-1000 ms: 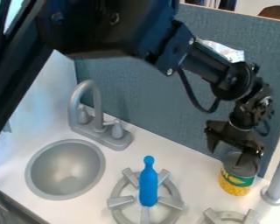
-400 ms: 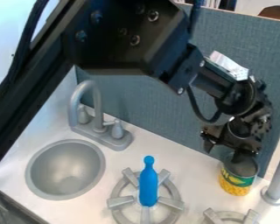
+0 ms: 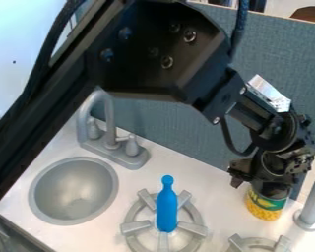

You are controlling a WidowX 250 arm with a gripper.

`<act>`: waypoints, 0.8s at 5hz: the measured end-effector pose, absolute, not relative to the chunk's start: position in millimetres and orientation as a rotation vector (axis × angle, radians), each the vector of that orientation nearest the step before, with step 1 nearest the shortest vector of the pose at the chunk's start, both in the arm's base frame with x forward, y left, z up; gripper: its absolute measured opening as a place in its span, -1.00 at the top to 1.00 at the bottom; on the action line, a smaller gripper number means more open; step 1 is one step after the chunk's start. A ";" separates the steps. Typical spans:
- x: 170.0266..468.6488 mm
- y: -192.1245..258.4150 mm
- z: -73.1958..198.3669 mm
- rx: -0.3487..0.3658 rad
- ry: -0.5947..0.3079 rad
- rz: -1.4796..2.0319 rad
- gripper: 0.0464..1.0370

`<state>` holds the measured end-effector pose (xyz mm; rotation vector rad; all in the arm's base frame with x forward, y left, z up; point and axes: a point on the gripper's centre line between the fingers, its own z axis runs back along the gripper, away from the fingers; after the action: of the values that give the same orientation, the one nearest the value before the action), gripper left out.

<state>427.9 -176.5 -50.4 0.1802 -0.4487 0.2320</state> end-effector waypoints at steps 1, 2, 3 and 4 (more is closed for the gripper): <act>427.3 -177.2 -50.5 0.202 -0.433 0.260 -0.93; 417.9 -173.0 -48.3 0.287 -0.412 0.253 -0.93; 402.8 -163.2 -43.2 0.424 -0.352 0.230 -0.93; 388.0 -158.0 -39.0 0.529 -0.313 0.218 -0.93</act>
<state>388.0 -158.0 -39.0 0.5285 -0.3134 0.2176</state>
